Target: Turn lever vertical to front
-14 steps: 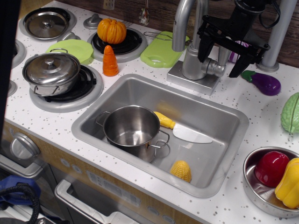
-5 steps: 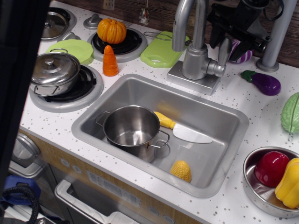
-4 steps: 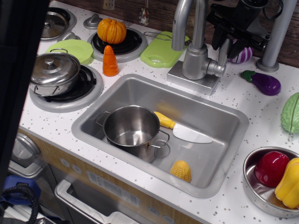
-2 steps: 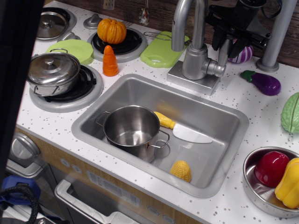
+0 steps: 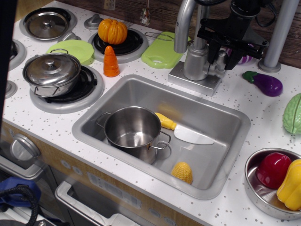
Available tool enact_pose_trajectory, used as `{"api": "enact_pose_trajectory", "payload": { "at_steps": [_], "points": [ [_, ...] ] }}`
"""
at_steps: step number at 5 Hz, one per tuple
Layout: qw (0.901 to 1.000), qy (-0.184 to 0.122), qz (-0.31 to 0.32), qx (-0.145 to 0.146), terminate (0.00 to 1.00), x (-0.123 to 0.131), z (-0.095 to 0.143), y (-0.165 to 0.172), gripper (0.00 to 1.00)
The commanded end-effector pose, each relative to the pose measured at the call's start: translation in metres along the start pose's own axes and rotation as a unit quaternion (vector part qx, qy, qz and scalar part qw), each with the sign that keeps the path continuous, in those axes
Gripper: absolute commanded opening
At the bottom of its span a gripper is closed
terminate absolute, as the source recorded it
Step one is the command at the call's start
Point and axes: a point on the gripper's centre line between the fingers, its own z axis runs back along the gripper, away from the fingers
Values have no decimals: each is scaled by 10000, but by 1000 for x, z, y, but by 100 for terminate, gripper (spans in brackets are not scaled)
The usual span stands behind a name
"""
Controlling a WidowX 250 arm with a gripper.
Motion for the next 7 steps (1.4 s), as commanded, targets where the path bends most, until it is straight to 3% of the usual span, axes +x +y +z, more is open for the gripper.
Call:
{"api": "enact_pose_trajectory", "payload": {
  "at_steps": [1, 2, 4, 7],
  "points": [
    [9997, 66, 59, -210, 0, -1, 4, -6, 0],
    [9988, 250, 237, -362, 0, -8, -12, -11, 0],
    [9984, 457, 262, -211, 0, -15, -21, -18, 0],
    [9988, 207, 381, -212, 0, -24, -46, -20, 0]
  ]
}}
